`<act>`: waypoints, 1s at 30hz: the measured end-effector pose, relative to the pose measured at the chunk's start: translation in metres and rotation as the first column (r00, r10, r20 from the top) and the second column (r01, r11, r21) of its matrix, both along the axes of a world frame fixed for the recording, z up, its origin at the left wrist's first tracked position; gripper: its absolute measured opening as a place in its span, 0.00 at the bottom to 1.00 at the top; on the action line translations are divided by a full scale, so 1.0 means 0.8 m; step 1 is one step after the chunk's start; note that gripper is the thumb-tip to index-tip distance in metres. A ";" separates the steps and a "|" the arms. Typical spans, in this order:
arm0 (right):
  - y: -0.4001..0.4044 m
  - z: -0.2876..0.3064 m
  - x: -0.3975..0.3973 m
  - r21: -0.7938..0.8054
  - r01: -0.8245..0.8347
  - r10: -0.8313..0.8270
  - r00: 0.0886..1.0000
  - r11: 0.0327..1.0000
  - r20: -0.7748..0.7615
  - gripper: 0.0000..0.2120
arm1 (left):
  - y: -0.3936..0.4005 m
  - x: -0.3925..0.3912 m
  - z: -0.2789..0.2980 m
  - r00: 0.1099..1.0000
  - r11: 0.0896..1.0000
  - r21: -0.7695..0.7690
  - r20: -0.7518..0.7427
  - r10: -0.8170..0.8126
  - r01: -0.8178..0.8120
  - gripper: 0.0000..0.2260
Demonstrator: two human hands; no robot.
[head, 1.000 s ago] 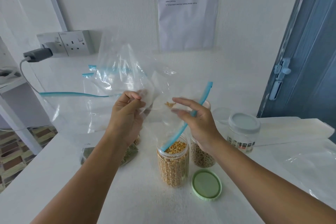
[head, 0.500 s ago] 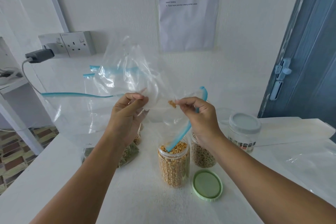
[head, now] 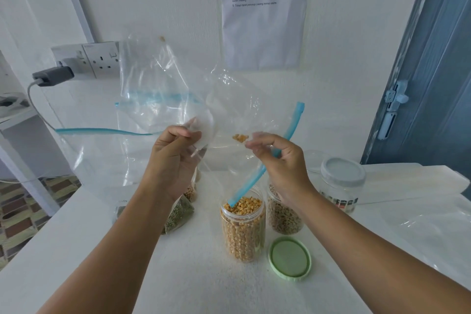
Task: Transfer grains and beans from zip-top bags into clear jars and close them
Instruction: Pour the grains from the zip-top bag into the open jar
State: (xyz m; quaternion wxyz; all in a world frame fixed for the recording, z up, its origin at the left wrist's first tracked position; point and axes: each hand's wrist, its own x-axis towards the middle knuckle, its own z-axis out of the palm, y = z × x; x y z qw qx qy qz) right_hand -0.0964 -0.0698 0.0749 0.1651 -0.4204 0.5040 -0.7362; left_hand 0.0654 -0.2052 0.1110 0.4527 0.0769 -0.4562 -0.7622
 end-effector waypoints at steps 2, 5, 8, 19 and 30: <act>0.002 -0.001 0.002 -0.004 -0.026 0.026 1.000 1.000 0.001 0.12 | 0.001 0.000 0.000 1.000 1.000 -0.004 0.012 0.001 -0.001 0.18; 0.005 0.003 0.005 -0.014 -0.039 0.040 0.999 0.999 0.028 0.12 | 0.000 0.000 0.002 1.000 1.000 -0.024 0.010 -0.007 0.007 0.21; 0.004 0.007 0.001 -0.047 -0.008 0.009 0.999 0.999 0.035 0.17 | -0.002 0.001 0.002 1.000 0.999 -0.031 0.020 -0.023 0.023 0.19; 0.002 0.004 -0.003 -0.022 -0.127 0.126 0.992 0.992 -0.021 0.23 | -0.004 0.003 0.000 0.999 1.000 -0.020 0.041 -0.021 0.021 0.26; -0.001 0.001 0.006 -0.036 -0.051 0.052 0.999 0.998 0.008 0.09 | 0.005 0.002 -0.007 0.995 0.998 -0.033 0.087 -0.043 0.046 0.17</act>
